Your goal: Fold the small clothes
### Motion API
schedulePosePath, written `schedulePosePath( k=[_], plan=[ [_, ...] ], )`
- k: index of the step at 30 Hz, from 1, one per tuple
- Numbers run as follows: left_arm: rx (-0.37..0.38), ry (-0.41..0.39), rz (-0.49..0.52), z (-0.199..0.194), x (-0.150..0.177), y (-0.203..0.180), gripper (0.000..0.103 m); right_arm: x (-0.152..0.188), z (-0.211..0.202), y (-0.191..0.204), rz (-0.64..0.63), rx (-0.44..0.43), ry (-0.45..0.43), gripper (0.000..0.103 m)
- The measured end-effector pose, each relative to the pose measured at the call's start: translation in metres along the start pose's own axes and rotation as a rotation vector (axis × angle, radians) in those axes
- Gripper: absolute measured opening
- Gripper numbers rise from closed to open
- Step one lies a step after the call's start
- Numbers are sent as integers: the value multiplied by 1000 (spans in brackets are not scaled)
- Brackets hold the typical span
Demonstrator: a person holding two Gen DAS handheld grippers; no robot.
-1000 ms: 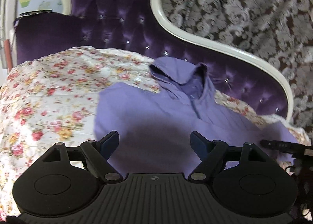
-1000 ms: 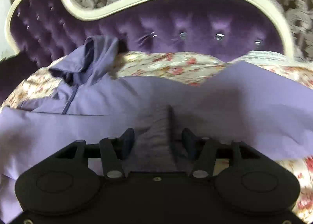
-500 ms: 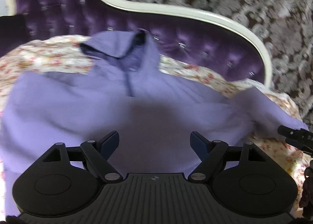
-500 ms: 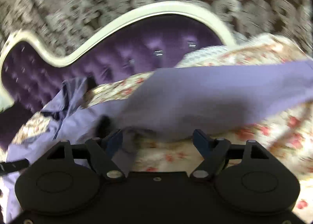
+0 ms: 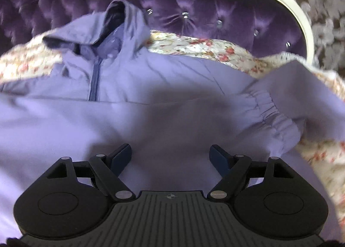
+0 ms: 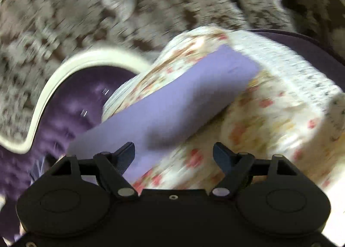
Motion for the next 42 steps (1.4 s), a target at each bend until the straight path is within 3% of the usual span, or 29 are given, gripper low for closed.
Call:
schedulePosePath(
  k=[12,14,16,19,22,26,32,37,42],
  plan=[
    [-20,-28,10,5,0,-7,85,-48,31,-41,107,-10,-93,80],
    [-21,-28,8,5,0,-7,86,-52,35,-42,89,25,-97,69],
    [-22,-29,3,5,0,-7,86,-55,37,-43,36,102,-86,39],
    [-14,-30,-6,4,-1,-7,86,-58,34,-38,-19,145,-76,25],
    [38,-9,-54,0,-5,-3,85,-68,18,-17,-74,150,-104,23],
    [136,0,-169,-21,-16,9,84,-84,-10,35,-182,100,-146,23],
    [153,-76,-190,-65,-29,46,84,-84,-46,154,-383,-57,-176,20],
    [118,-115,-259,-88,-23,102,84,-42,-62,274,-559,-239,-141,18],
    [60,-128,-337,-104,-7,163,84,35,-62,377,-661,-440,-45,18]
  ],
)
Point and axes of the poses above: each gripper's, at about its wrist camera, not at the fingertips, and z roughly the way its jaws point, y to its left, x to its underside, the point moved 9 cm from there along z, roughly the way its jaws point, and after that the axes turned 4 degrees about -x, right-handed, at the moved point
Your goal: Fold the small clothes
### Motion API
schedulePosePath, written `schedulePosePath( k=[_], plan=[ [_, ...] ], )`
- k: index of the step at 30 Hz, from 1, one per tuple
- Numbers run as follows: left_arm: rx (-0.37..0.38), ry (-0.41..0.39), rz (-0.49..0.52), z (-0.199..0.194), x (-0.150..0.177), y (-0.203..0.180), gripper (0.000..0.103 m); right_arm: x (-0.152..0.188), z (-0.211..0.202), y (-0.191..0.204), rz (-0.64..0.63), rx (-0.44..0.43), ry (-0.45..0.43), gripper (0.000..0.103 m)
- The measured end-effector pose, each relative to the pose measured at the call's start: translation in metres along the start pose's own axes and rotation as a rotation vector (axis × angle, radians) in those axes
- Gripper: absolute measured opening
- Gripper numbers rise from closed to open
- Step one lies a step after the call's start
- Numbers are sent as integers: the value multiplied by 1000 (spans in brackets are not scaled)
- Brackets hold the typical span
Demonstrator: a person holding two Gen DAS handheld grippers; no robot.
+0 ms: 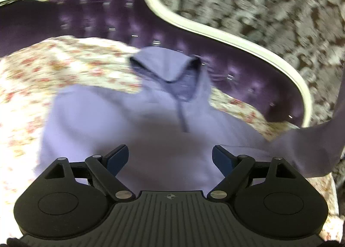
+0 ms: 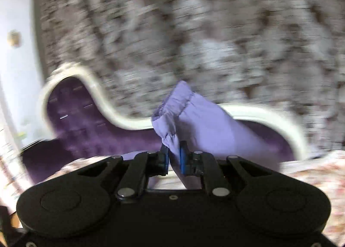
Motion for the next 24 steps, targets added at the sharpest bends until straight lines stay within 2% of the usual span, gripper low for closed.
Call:
schedulePosePath(
  k=[4,7,11,15,18,21,22,24],
  plan=[
    [-43,-7,-67,-13,0,49,84,30,40,77,-31,-149,73,18],
    [-73,-12,-114,-21,2,81,84,67,72,124,-74,-218,137,18],
    [-94,-18,-175,-28,5,113,84,129,109,167,-119,-284,244,17],
    [-89,-25,-218,-33,8,130,85,196,124,196,-214,-316,349,19],
    [-71,-15,-236,-31,8,133,85,230,122,205,-261,-346,394,33],
    [-60,-17,-232,-29,6,130,85,245,106,206,-298,-390,409,66],
    [-56,-18,-227,-27,5,127,85,246,99,204,-308,-391,395,73],
    [-42,-16,-208,-25,4,120,85,243,87,197,-337,-375,361,73]
  ],
)
Point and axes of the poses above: each gripper's, at about its wrist camera, not at the fingertips, and z roughly the way its jaws point, y to its left, x to its underside, the point moved 9 cm from there along z, roughly the way its jaws point, and after that the axes turned 4 degrees about -x, right-handed, at the moved point
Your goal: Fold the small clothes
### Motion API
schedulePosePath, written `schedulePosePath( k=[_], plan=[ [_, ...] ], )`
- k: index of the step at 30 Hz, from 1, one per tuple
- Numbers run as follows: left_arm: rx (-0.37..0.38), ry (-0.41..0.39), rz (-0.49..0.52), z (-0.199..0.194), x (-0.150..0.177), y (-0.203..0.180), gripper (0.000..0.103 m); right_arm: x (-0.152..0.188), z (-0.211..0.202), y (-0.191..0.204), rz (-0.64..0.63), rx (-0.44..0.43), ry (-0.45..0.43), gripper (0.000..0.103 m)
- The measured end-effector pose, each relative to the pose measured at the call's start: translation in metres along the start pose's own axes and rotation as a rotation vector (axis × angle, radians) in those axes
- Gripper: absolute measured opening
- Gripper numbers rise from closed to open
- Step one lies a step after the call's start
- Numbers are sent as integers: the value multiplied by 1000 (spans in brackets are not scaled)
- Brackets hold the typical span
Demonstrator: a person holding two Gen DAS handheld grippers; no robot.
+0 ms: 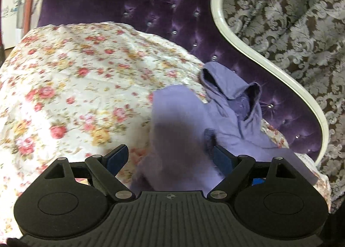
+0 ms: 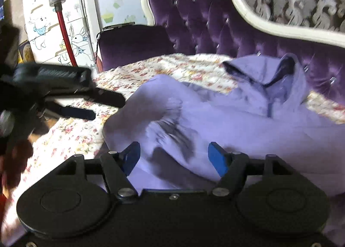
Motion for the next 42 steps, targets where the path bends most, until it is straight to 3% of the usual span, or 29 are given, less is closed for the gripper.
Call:
schedulePosePath(
  k=[5,10,14,21,23,28,31,32,34,36,39,42],
  plan=[
    [48,48,66,21,11,-36,85,11,-31,-25,12,86,-39,73],
    [-29,75,144,41,25,-50,86,26,-56,-54,81,153,-64,73],
    [-47,44,127,29,25,-52,85,38,-74,-76,141,199,-76,73],
    [36,5,69,6,16,-63,85,50,-88,-98,243,215,-94,73],
    [69,35,53,10,16,-67,85,54,-87,-99,250,208,-93,73],
    [90,197,62,45,39,-75,85,59,-86,-99,258,194,-93,73],
    [125,222,52,58,45,-82,84,60,-86,-101,269,186,-97,74],
    [148,213,46,60,43,-86,63,61,-86,-101,272,185,-97,74],
    [226,207,-3,62,40,-90,9,61,-86,-101,277,181,-95,74],
    [284,207,-51,57,32,-90,8,61,-89,-103,281,178,-93,74],
    [289,91,29,29,5,-94,8,62,-98,-114,281,218,-100,77],
    [346,77,-7,17,-20,-93,8,63,-108,-133,323,251,-103,77]
  ],
)
Point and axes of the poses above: each gripper's, at about its wrist camera, not at the fingertips, and z roughly the way its jaws point, y to its left, x to its underside, the point moved 9 cm from there along z, roughly the way its jaws point, and after that the axes turned 4 degrees about -x, right-handed, at the moved point
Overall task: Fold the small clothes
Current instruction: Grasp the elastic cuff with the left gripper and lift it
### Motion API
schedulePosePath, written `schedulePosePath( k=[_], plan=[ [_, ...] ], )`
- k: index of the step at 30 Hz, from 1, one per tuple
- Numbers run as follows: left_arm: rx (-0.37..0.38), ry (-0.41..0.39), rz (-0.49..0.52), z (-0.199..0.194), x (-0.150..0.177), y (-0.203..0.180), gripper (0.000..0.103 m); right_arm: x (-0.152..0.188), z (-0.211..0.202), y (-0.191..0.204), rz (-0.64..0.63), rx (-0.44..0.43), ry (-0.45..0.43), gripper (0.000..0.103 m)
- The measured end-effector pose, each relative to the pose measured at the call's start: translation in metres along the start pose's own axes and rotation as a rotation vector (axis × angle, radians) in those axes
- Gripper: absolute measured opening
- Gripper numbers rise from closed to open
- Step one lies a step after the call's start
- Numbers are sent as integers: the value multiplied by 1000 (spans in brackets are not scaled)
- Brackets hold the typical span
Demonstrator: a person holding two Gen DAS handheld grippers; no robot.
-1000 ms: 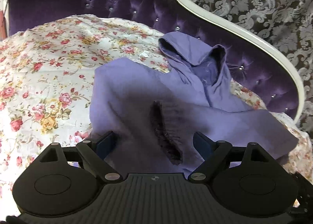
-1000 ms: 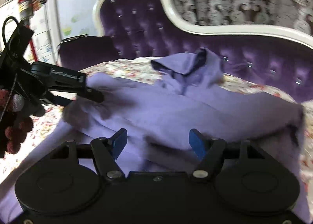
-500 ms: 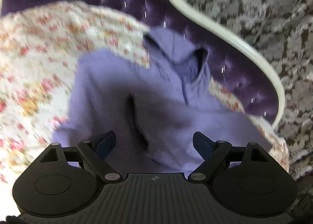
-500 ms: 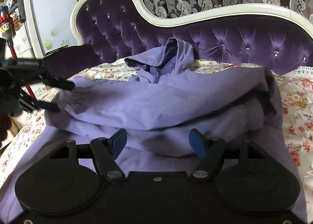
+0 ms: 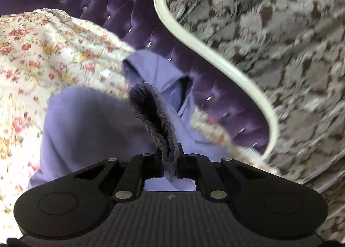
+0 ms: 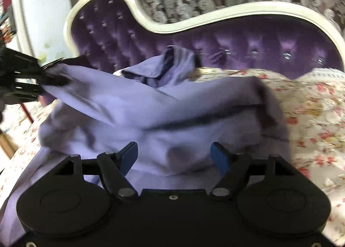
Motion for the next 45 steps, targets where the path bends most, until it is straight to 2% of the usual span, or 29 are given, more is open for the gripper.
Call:
schedulePosePath(
  k=[4,9,10,12,13,14,15,17,19,24,26,28,30,32,34,37,40,42,45],
  plan=[
    [-2,-9,9,-7,-12,1,8,-12,-1,-15,44,14,-18,77],
    [-9,-3,3,-3,-9,7,8,-29,15,-14,29,-91,-4,82],
    [-16,-2,-3,-2,-7,11,8,-30,21,-25,59,-71,-3,82],
    [-44,2,-13,-1,-4,25,8,-20,29,-66,159,102,46,81],
    [-66,6,-12,0,-2,33,8,-12,29,-83,208,162,72,75],
    [-81,13,-10,0,0,41,9,-2,25,-97,268,167,79,72],
    [-97,25,-10,2,2,48,8,5,21,-105,319,134,73,68],
    [-120,49,-12,8,8,60,9,7,8,-109,357,108,55,67],
    [-140,61,0,12,13,66,9,0,-4,-105,330,131,53,74],
    [-146,61,33,11,17,67,10,-46,-23,-101,268,186,-69,74],
    [-159,59,56,11,17,66,12,-61,-13,-97,213,214,-69,74],
    [-177,54,84,10,20,66,14,-65,6,-90,158,219,-31,77],
    [-204,58,114,10,24,68,19,-56,28,-86,85,262,31,77],
    [-236,65,160,8,30,72,28,-34,43,-84,13,292,116,77],
    [-266,72,213,4,37,76,32,-10,53,-84,-45,311,183,77],
    [-311,73,339,-4,45,72,34,4,43,-83,-81,321,160,83],
    [-364,48,436,-15,45,62,36,2,33,-83,-72,313,164,83],
    [-367,-6,431,-28,39,53,37,-10,21,-79,-77,327,115,84],
    [-327,-87,397,-46,23,31,55,-35,5,-67,-71,311,13,84]
  ],
)
Point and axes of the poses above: each gripper's, at about its wrist camera, not at the fingertips, and z roughly the way its jaws point, y to its left, x to its underside, the point moved 9 cm from there along z, roughly the way its jaws point, and after that the axes turned 4 degrees about -x, right-handed, at the moved point
